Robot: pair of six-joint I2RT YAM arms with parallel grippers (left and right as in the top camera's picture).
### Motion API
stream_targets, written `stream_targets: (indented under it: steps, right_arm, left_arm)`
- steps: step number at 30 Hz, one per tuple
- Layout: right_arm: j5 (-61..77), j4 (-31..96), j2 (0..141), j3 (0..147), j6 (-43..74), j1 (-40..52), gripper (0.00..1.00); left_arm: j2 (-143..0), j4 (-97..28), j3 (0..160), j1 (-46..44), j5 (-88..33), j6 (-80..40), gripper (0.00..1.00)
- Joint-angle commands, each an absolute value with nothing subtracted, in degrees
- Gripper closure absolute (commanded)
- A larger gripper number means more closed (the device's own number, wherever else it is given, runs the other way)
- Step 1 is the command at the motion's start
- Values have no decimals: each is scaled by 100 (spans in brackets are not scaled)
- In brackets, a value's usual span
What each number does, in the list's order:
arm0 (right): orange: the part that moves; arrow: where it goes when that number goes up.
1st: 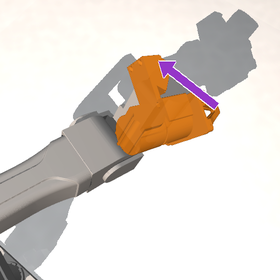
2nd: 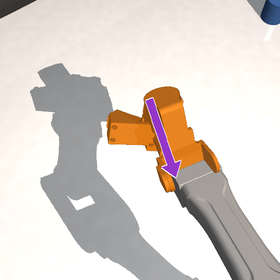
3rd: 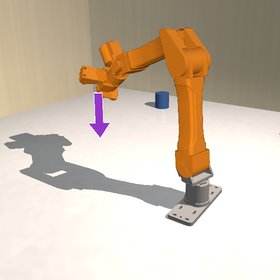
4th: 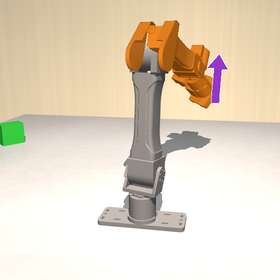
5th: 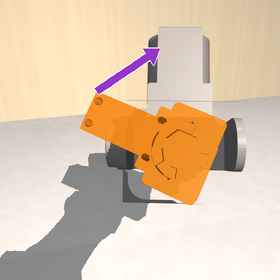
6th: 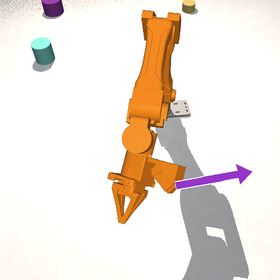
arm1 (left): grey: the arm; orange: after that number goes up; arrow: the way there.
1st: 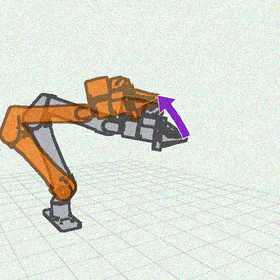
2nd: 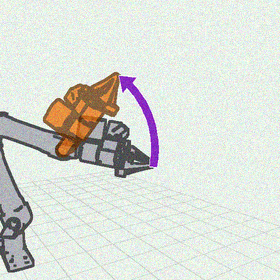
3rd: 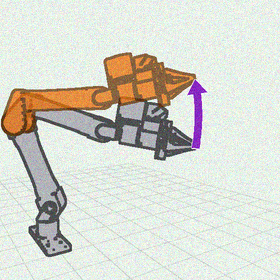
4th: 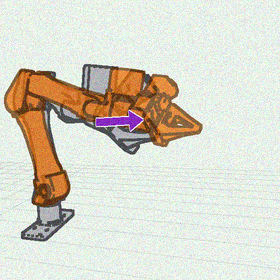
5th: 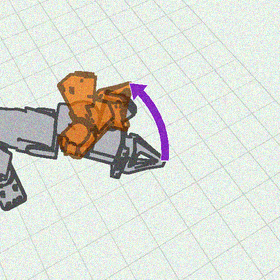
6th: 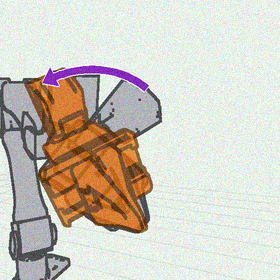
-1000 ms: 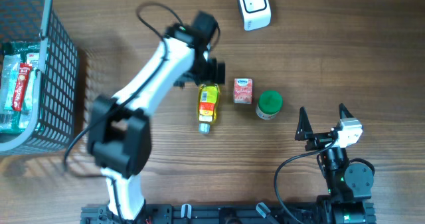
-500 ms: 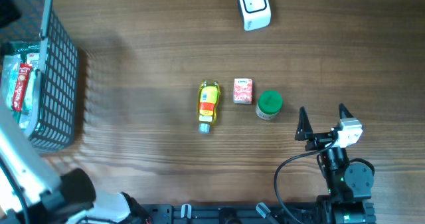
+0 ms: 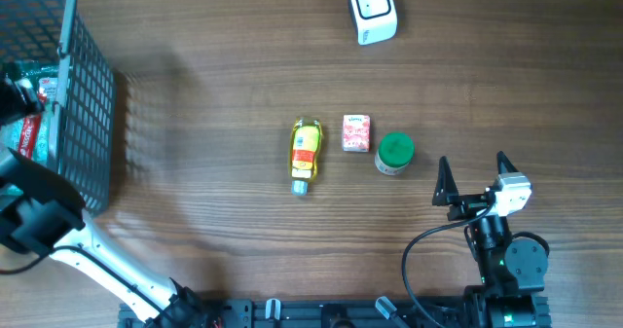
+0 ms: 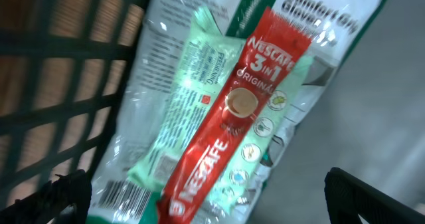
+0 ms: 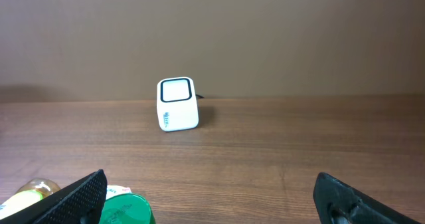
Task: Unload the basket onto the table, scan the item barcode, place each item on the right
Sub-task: 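Reach the left gripper into the basket and grasp the gloves pack and Nescafe sachet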
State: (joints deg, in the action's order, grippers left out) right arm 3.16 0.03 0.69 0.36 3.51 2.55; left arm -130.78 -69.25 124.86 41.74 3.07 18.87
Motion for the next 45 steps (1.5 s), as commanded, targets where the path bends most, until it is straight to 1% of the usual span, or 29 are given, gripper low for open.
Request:
stream_targets:
  steps: [1,4,10,15,16,17,18,19,20,21,24,27,29,34,36,38,39,42,45]
  right_arm:
    - [268,-10,43,30,305,228,0]
    - [268,-10,43,30,303,228,0]
    - [268,-10,43,30,303,228,0]
    - [268,-10,43,30,303,228,0]
    - [268,-10,43,30,301,228,0]
    - [268,-10,43,30,303,228,0]
    - [268,-10,43,30,303,228,0]
    - [268,-10,43,30,303,228,0]
    - [268,-10,43,30,303,228,0]
    - [268,-10,43,30,303,228,0]
    - [268,-10,43,30,303,228,0]
    - [268,-10,43,30,301,228,0]
    - [268,-10,43,30,303,228,0]
    - [268,-10,43,30,301,228,0]
    - [268,-10,43,30,303,228,0]
    - [268,-10,43,30,301,228,0]
    - [268,-10,43,30,303,228,0]
    - [268,-10,43,30,303,228,0]
    - [268,-10,43,30,305,228,0]
  left_arm:
    - [-13585,-6925,12473,4180,54,2547,0]
    - [-13858,-6882,12470,4193,-21,2985,0]
    - [-13970,-6530,12296,4217,-40,2980,0]
    - [-13972,-5996,11548,4217,-38,2980,0]
    - [-13972,-5922,11432,4217,-38,2980,5]
    - [-13972,-5913,11384,4217,-40,2976,16]
    - [-13970,-5922,11386,4217,-62,2956,41]
    - [-13959,-5940,11389,4217,-62,2958,53]
    - [-13950,-5951,11389,4217,-62,2956,72]
    - [-13926,-5955,11391,4217,-62,2919,82]
    - [-13690,-5929,11402,4213,-189,2740,82]
    - [-12997,-5749,11402,4211,-650,2237,84]
    - [-12197,-5535,11402,4213,-834,1872,84]
    - [-10632,-4842,11402,4213,-862,1083,85]
    - [-10036,-4622,11402,4213,-1210,961,87]
    - [-9741,-4604,11402,4213,-1411,552,89]
    - [-9502,-4606,11402,4211,-1763,220,91]
    - [-9008,-4814,11402,3983,-2493,-246,92]
    - [-8399,-5201,11402,3343,-2504,-244,91]
